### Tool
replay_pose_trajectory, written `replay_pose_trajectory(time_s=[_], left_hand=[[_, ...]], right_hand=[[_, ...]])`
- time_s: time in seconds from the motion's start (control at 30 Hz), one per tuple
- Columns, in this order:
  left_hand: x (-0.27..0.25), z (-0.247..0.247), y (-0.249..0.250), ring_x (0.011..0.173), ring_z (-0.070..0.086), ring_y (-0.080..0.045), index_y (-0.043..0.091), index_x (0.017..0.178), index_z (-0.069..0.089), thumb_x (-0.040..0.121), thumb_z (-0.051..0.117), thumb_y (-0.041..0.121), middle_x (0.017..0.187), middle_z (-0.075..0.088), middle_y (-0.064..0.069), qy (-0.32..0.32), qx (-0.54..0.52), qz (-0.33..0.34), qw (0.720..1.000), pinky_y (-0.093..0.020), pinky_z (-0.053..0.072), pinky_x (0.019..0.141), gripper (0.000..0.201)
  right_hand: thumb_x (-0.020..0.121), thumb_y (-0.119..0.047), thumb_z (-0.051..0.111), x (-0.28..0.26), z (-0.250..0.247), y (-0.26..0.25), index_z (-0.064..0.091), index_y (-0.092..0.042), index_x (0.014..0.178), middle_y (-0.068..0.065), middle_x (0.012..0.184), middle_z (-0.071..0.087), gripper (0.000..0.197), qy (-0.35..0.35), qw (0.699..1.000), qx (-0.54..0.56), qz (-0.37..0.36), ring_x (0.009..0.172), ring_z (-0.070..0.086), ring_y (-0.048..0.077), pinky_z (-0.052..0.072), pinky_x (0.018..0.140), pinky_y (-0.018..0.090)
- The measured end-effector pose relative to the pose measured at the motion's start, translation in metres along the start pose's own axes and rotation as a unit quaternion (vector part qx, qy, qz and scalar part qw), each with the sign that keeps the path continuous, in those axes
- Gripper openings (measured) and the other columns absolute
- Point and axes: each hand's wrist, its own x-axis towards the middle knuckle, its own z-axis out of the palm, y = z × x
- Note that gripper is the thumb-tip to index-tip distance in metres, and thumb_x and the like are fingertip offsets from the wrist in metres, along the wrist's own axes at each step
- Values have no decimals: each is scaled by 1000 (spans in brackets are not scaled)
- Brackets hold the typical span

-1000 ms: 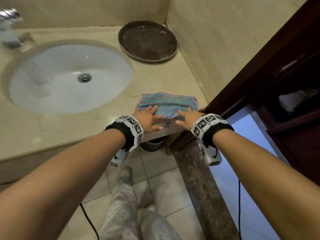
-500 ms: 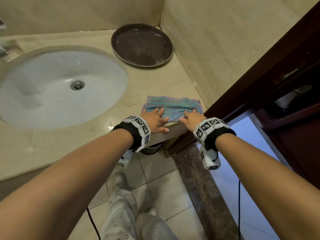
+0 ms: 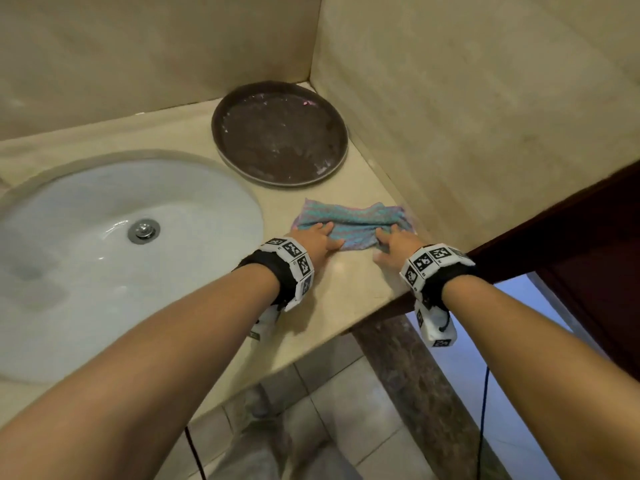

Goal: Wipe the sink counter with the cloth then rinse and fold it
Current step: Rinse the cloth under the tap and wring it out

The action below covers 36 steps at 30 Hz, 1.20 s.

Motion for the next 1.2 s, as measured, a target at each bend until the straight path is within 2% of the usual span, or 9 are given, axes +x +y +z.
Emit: replay_pose_trajectory(time_s=[0.07, 0.23, 0.37, 0.57, 0.67, 0.8, 0.93, 1.03, 1.2], left_hand=[[-2, -7, -18, 146, 16, -24, 29, 145, 29, 102, 30, 27, 159, 11, -6, -2, 0, 4, 1000, -41, 20, 118, 44], [-9, -21, -44, 125, 49, -29, 19, 135, 49, 98, 39, 31, 140, 48, -10, 41, -75, -79, 993, -34, 39, 105, 40], [-22, -32, -68, 120, 52, -31, 19, 124, 61, 92, 49, 19, 133, 54, -12, 61, -84, -83, 991, -33, 41, 102, 34], [-64, -38, -135, 104, 62, -28, 21, 106, 71, 83, 59, 4, 116, 66, -7, 39, -126, -143, 981, -28, 47, 81, 31], [-92, -41, -172, 103, 64, -25, 20, 106, 71, 82, 53, -1, 113, 69, -7, 35, -155, -189, 969, -27, 48, 80, 36], [-126, -58, -224, 107, 61, -26, 18, 116, 64, 87, 49, 2, 115, 68, -8, 147, -193, -279, 929, -29, 47, 87, 37], [-146, -84, -261, 106, 61, -29, 16, 112, 66, 84, 49, -2, 114, 68, -10, 311, -230, -354, 851, -31, 49, 87, 37], [-146, -90, -273, 107, 61, -32, 19, 114, 65, 85, 52, 4, 115, 67, -13, 371, -228, -379, 816, -39, 51, 89, 35], [-116, -54, -275, 122, 52, -31, 20, 133, 49, 88, 53, 11, 134, 55, -11, 229, -225, -371, 872, -38, 45, 100, 46]], right_hand=[[93, -28, 49, 5, -12, -12, 49, -9, 126, 18, 126, 53, 38, 14, 1000, -25, -11, 114, 54, 33, 42, 82, 32], [91, -19, 48, 13, -28, -46, 64, -14, 114, 11, 114, 64, 28, 63, 996, -58, 11, 106, 60, 31, 49, 86, 35], [90, -13, 47, 17, -44, -81, 64, -18, 117, 9, 115, 65, 33, 100, 990, -85, -46, 107, 61, 30, 49, 87, 33], [82, -14, 58, 36, -93, -154, 71, -7, 102, 14, 97, 71, 24, -42, 980, -48, -187, 86, 65, 30, 52, 77, 34], [81, -13, 60, 45, -119, -194, 72, -12, 98, 9, 89, 68, 21, -20, 971, -22, -237, 83, 61, 22, 47, 72, 28], [88, -17, 54, 61, -163, -243, 70, -15, 105, 10, 109, 68, 24, 80, 954, -14, -289, 100, 62, 28, 48, 82, 30], [86, -15, 51, 73, -200, -276, 68, -19, 106, 14, 108, 69, 27, 214, 929, 59, -297, 102, 61, 32, 47, 81, 32], [90, -19, 49, 81, -206, -291, 64, -20, 112, 14, 112, 66, 26, 289, 904, 94, -300, 105, 60, 35, 47, 82, 36], [92, -27, 48, 116, -160, -292, 54, -18, 125, 10, 131, 52, 35, 180, 926, -82, -322, 119, 52, 32, 45, 96, 40]])
